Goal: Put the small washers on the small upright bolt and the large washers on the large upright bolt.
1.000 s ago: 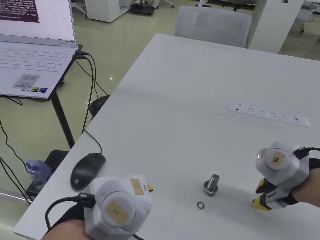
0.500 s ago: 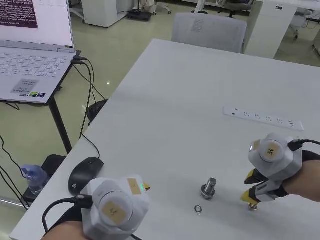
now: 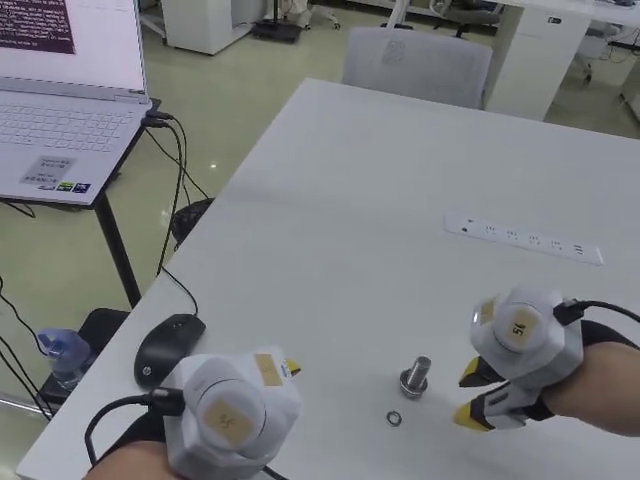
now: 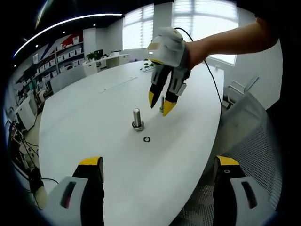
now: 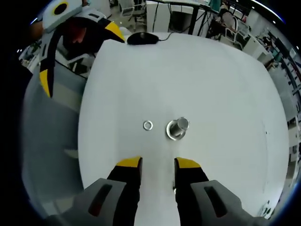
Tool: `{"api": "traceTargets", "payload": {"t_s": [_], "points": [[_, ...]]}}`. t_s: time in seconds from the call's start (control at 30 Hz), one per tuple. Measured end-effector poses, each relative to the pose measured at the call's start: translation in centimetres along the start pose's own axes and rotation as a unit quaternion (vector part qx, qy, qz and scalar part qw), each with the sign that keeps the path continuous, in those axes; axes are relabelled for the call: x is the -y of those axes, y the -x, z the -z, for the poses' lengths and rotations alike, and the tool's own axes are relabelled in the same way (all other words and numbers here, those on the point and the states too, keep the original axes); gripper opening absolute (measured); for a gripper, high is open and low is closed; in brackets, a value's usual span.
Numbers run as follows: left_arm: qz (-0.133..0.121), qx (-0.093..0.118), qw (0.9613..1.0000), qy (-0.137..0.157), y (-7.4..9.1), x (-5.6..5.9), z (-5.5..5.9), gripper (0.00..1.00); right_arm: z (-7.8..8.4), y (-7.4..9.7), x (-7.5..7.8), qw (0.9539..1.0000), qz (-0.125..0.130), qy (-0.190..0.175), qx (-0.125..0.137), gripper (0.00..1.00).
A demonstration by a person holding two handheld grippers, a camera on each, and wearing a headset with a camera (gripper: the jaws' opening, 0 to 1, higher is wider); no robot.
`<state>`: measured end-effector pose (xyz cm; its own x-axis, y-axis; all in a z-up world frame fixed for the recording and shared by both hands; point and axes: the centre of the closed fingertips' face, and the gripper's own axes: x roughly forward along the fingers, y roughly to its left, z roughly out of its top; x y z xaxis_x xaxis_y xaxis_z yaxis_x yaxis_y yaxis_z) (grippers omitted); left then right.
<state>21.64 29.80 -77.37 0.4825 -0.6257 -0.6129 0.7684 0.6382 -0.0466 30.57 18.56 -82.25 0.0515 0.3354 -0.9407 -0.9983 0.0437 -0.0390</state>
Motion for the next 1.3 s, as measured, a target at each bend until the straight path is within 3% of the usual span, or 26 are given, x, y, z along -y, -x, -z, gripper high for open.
{"api": "traceTargets", "payload": {"t_s": [0.37,1.03,1.3], "points": [[-0.002,0.001,1.0,0.003,0.3,0.2,0.0,0.99,-2.2,-1.9,-2.3,0.9991,-0.017,0.038,0.009,0.27],[-0.003,-0.01,0.9999,0.005,0.2,0.5,0.7,0.93,-3.3,-6.1,-1.6,0.9986,-0.024,0.047,-0.005,0.26],[-0.003,-0.012,0.9999,0.006,0.3,0.5,0.9,0.92,-3.1,-6.4,-1.1,0.9987,-0.02,0.045,-0.011,0.24]]}}
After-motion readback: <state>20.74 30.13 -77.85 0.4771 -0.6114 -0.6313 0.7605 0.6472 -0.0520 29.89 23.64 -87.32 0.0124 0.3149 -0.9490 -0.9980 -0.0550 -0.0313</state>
